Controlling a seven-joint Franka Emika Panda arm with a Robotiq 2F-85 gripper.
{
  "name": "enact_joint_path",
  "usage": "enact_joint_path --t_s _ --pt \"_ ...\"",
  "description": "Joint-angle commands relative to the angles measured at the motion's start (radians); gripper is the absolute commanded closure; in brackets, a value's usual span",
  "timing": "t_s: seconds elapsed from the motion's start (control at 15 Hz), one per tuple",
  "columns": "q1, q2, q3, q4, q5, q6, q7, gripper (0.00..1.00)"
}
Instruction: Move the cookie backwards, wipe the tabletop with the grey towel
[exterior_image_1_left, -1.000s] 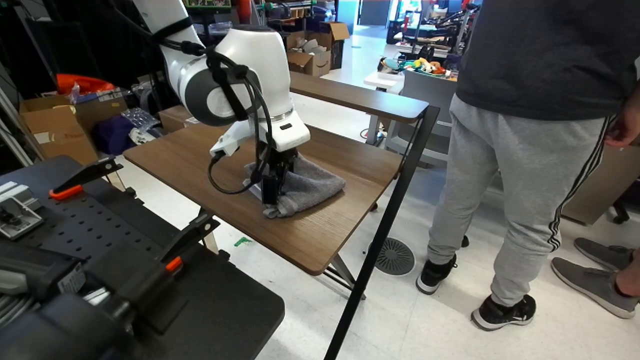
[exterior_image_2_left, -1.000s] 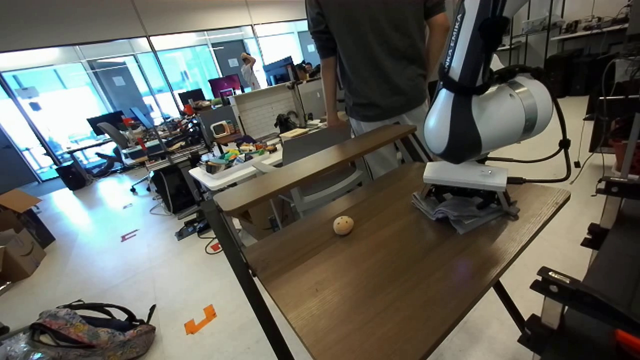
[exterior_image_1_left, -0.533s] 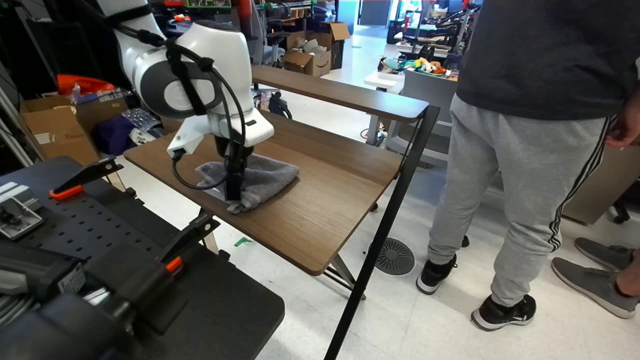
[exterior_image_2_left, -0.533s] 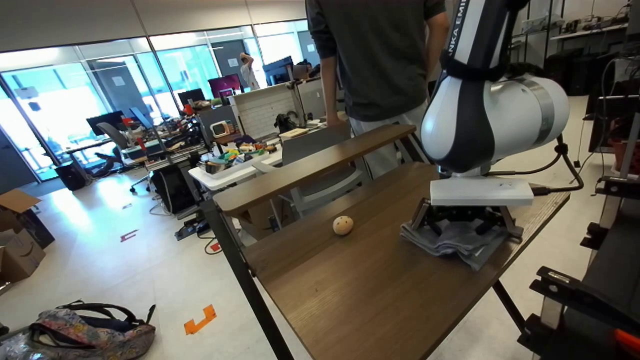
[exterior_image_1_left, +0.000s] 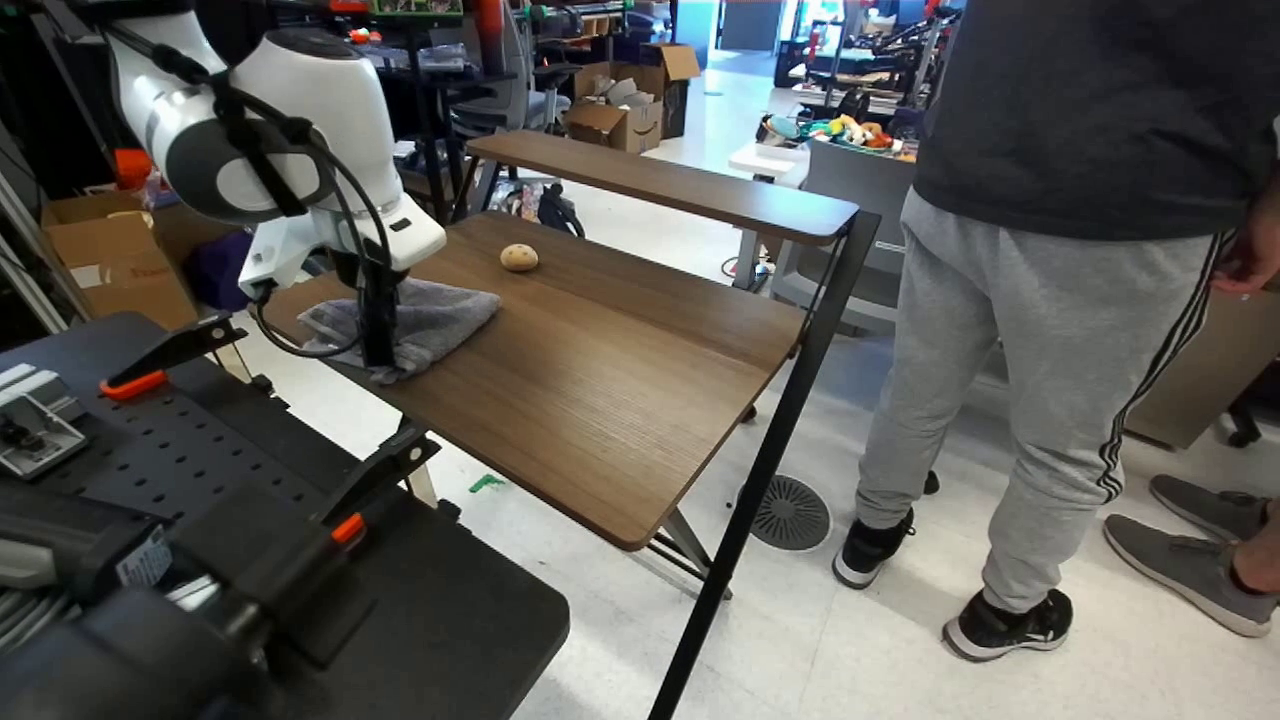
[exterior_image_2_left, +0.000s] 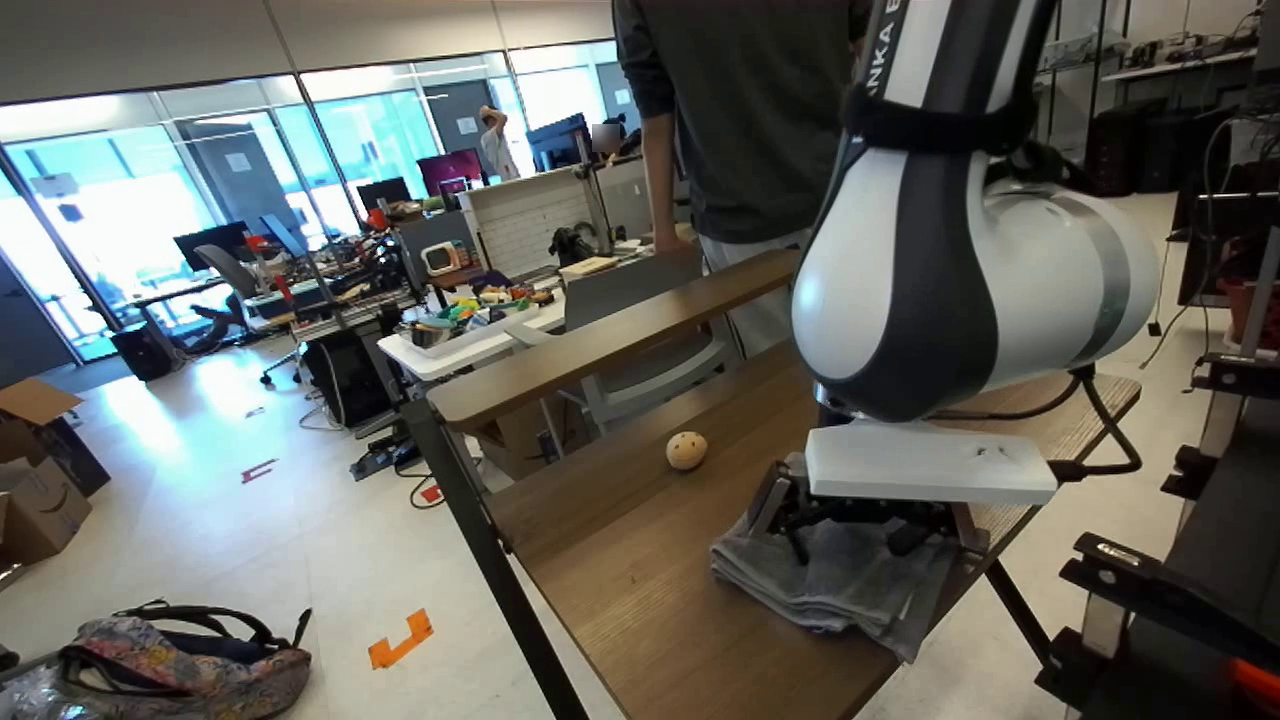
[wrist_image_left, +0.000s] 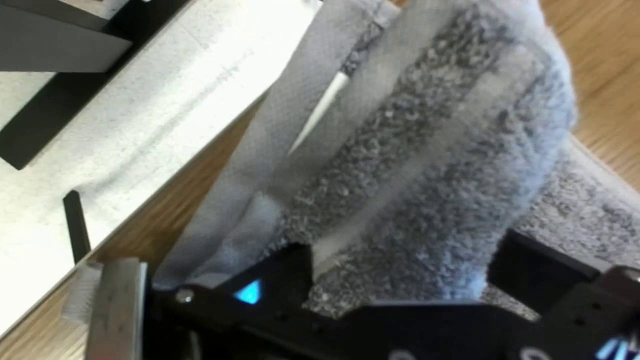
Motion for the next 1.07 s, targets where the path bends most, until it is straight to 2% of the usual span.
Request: enact_joint_path --t_s 0.0,0.2,0.4,0.73,1.0 --pt "0.046 0.082 0.024 0.083 0.045 0.062 0.029 0.0" --pt "0.092 0.132 -0.034 0.159 0.055 0.056 0.072 0.0" --pt "0.13 0.179 -0.151 0.247 0.061 0.0 0.168 0.0" --pt "0.092 0.214 -0.292 0.333 0.055 -0.083 0.324 0.0" --pt "0.058 0.292 -0.388 0.467 0.048 -0.139 0.482 0.0"
